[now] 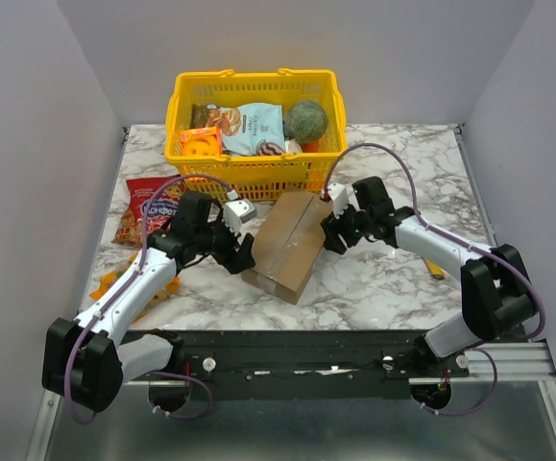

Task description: Unpack the express box

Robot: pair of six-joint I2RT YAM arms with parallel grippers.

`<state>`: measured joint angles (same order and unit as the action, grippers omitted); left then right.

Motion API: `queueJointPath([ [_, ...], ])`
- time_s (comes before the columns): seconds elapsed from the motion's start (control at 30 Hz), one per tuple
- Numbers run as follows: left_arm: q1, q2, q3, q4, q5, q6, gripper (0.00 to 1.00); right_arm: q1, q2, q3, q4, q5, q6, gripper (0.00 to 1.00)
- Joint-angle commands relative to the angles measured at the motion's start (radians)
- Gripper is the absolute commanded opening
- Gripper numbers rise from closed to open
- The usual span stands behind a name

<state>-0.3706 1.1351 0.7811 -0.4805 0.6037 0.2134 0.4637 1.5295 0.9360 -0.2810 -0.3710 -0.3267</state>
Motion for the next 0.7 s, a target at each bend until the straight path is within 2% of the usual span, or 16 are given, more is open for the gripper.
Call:
queueJointPath([
  [0.0, 0.001, -0.041, 0.121, 0.01, -0.235, -0.178, 0.8, 0.007, -0.084, 0.018, 0.003, 0.112, 0.106, 0.69],
  [0.13, -0.007, 0.02, 0.182, 0.023, -0.251, -0.209, 0.8, 0.007, -0.163, 0.078, -0.067, 0.146, 0.207, 0.69],
  [0.27, -0.045, 0.067, 0.213, 0.08, -0.262, -0.209, 0.8, 0.009, -0.184, 0.112, -0.064, 0.045, 0.226, 0.68],
  [0.4, -0.099, 0.118, 0.251, 0.088, -0.355, -0.23, 0.79, 0.026, -0.144, 0.11, -0.027, -0.038, 0.201, 0.62],
  [0.67, -0.24, 0.196, 0.296, 0.102, -0.564, -0.249, 0.82, 0.075, -0.057, 0.034, 0.088, -0.052, 0.173, 0.58],
])
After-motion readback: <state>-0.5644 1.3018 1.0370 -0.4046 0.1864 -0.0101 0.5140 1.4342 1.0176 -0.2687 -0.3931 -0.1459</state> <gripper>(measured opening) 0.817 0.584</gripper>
